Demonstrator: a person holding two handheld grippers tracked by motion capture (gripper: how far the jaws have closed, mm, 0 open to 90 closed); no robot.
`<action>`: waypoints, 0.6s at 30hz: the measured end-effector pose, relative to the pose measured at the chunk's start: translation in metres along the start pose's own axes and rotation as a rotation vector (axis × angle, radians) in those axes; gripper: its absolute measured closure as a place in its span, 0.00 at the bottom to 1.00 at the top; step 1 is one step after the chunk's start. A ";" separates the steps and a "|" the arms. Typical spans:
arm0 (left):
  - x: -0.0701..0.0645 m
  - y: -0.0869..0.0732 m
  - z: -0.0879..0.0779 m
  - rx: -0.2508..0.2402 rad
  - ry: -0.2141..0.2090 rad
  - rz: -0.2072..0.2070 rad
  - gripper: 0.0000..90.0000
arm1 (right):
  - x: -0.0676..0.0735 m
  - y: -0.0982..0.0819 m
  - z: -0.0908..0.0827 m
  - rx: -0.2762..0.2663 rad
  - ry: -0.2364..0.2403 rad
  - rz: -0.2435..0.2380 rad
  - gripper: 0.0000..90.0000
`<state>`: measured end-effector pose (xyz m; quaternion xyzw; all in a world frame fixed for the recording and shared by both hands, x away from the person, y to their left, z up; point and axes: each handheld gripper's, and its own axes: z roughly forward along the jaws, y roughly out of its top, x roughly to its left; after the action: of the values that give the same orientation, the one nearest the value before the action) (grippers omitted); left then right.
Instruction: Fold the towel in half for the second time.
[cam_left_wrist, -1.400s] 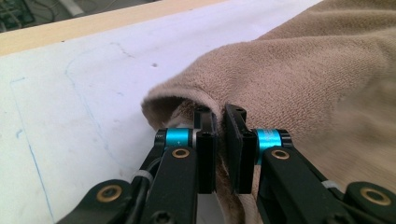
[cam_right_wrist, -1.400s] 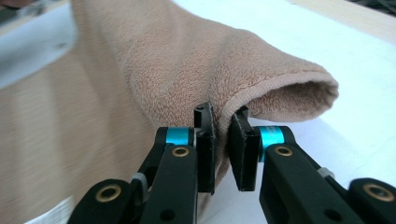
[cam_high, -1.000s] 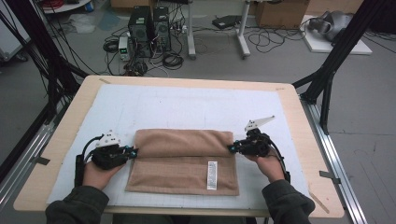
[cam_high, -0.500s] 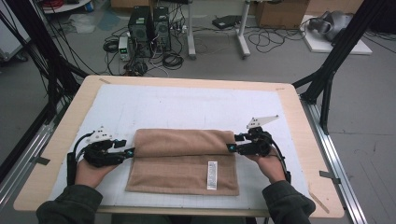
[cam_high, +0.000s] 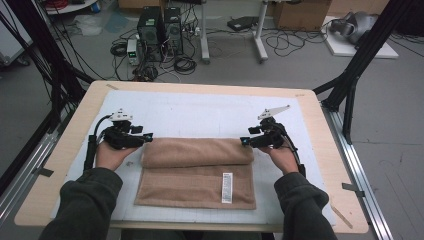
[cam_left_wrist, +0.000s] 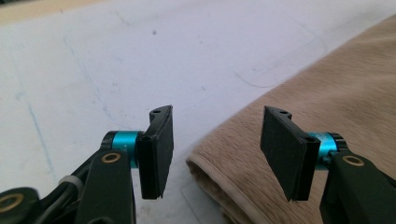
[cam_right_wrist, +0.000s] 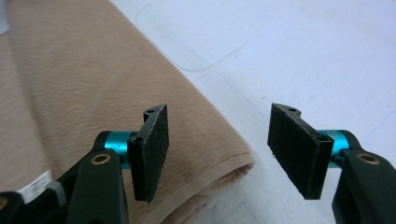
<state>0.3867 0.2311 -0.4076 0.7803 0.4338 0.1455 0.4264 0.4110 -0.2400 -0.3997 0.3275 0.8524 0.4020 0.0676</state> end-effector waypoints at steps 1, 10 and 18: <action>0.001 -0.001 0.005 0.015 0.000 -0.010 0.49 | -0.004 -0.001 0.007 0.011 0.012 0.019 0.40; 0.000 -0.013 0.032 0.160 -0.076 -0.003 0.73 | -0.013 -0.014 0.034 0.084 0.201 0.104 0.70; 0.000 0.003 0.018 0.023 0.000 -0.015 0.92 | -0.003 0.008 0.017 0.019 0.116 -0.024 0.92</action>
<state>0.3993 0.2210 -0.4155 0.7819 0.4411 0.1375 0.4185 0.4232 -0.2275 -0.4055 0.2938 0.8626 0.4113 0.0198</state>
